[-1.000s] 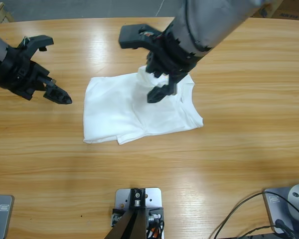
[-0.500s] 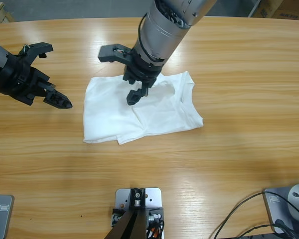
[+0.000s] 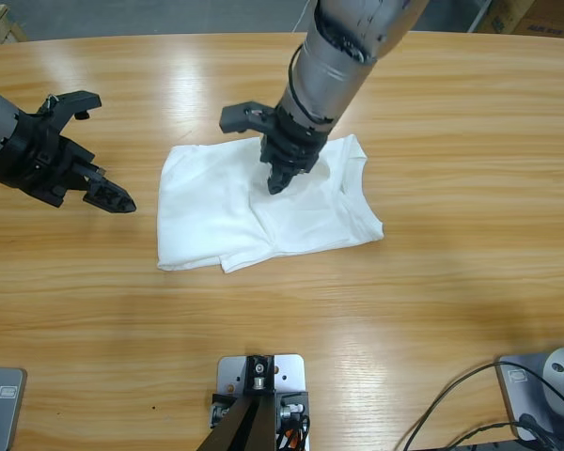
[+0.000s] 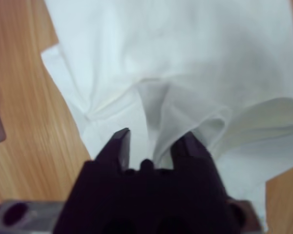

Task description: Fold clothes

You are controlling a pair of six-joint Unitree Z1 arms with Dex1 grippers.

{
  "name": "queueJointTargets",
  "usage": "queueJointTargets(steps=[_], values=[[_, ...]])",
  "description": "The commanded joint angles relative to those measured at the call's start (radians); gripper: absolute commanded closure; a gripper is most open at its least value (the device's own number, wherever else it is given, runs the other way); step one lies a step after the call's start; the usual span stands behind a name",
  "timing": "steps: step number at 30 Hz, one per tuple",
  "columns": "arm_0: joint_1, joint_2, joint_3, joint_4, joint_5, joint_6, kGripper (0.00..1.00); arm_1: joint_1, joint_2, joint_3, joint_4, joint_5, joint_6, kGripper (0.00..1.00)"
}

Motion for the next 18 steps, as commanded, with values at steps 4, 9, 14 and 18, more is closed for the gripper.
queueJointTargets(steps=[4, 9, 14, 18], values=[[0.014, -0.027, 0.057, -0.038, -0.023, -0.029, 0.046, -0.010, -0.059, 0.111, 0.090, -0.042, -0.039, 1.000], [0.014, -0.027, 0.081, -0.058, -0.036, -0.035, 0.046, -0.007, -0.106, 0.239, 0.177, -0.071, -0.017, 1.000], [0.014, -0.025, 0.089, -0.064, -0.050, -0.038, 0.046, -0.007, -0.044, 0.249, 0.175, -0.150, 0.028, 1.000], [0.014, -0.032, 0.102, -0.064, -0.050, -0.038, 0.046, -0.009, -0.020, 0.249, 0.157, -0.320, 0.062, 0.218]])
